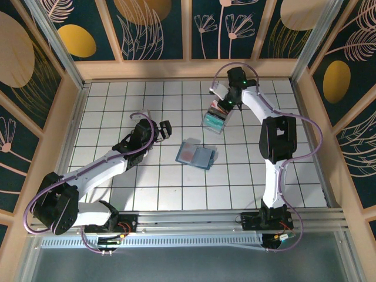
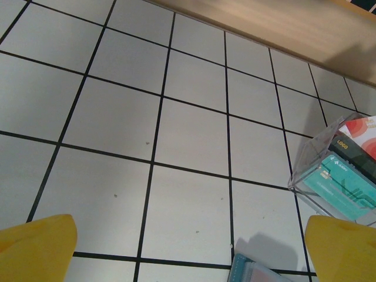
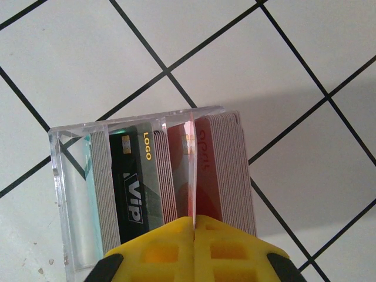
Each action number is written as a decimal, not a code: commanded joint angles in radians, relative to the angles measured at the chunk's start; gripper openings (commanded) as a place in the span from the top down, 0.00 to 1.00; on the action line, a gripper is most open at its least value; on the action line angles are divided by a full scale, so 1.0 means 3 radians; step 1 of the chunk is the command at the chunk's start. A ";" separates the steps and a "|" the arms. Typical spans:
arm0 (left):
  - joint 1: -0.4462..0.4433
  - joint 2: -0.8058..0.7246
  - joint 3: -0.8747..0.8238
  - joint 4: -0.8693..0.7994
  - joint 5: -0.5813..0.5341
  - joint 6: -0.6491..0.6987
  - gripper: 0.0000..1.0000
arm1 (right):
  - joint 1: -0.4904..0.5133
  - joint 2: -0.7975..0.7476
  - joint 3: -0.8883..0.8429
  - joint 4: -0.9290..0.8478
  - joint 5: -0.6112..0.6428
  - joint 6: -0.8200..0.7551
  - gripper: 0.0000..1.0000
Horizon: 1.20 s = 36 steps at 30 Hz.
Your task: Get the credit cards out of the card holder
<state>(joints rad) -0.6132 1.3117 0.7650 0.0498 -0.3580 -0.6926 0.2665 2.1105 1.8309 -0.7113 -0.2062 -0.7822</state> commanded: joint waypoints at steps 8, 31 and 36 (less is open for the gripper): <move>0.0016 0.0038 0.0120 0.0094 0.0029 0.0047 0.01 | -0.0074 0.0107 0.0210 -0.0163 0.0084 -0.0006 1.00; 0.0019 0.0114 0.0214 0.0064 0.0016 0.0079 0.01 | -0.0034 0.0268 0.0366 -0.0086 0.0251 0.0124 0.76; 0.0016 0.0116 0.0226 0.0062 0.0022 0.0078 0.01 | -0.0029 0.0180 0.0371 -0.0026 0.0324 0.0237 0.77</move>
<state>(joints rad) -0.6132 1.3373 0.8017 0.0563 -0.3489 -0.6819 0.2565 2.1914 1.9099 -0.7441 -0.1436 -0.7475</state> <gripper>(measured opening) 0.988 0.234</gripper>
